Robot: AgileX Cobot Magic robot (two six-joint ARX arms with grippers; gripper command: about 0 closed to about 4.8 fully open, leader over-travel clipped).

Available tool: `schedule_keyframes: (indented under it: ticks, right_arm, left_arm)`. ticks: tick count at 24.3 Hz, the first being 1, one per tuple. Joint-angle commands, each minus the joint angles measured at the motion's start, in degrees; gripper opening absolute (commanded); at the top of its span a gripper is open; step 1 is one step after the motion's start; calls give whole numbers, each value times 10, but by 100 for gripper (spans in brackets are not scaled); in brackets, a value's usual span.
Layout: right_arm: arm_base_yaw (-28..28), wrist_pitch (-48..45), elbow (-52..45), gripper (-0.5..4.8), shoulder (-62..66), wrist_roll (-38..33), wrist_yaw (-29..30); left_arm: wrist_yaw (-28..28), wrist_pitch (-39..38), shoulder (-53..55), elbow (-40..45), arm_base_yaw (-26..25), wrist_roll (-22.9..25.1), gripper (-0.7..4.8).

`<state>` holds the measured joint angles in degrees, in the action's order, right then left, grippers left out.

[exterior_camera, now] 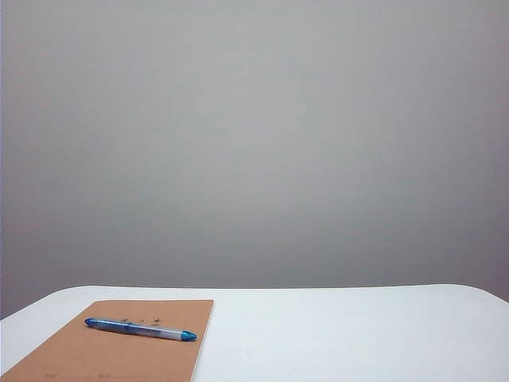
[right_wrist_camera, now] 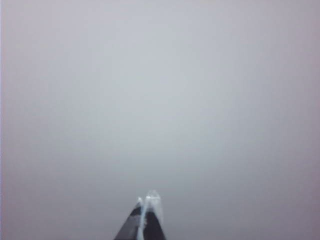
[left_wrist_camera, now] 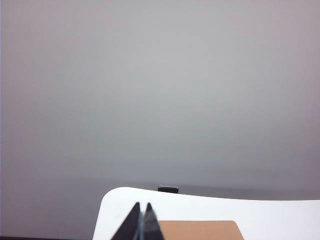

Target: Pick up a pen on the table and place it on the notebook.

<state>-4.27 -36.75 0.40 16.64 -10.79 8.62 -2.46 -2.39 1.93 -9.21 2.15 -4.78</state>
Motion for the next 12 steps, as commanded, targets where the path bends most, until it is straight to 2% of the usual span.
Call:
schedule_keyframes:
  ticks: [1, 4, 6, 12]
  right_arm:
    - [1, 81, -3, -5, -98, 10, -1]
    - [1, 176, -3, -5, -171, 38, -3]
    - [4, 206, -2, -5, -165, 46, -10]
    - [7, 243, -3, -5, -165, 77, -13]
  left_arm:
    - [-2, 5, 0, -1, -1, -2, -5]
    - [-2, 10, 0, 7, -1, -7, -5]
    - [-3, 22, -3, 18, -1, -20, -5]
    - [-20, 44, -19, 44, -1, -30, -5]
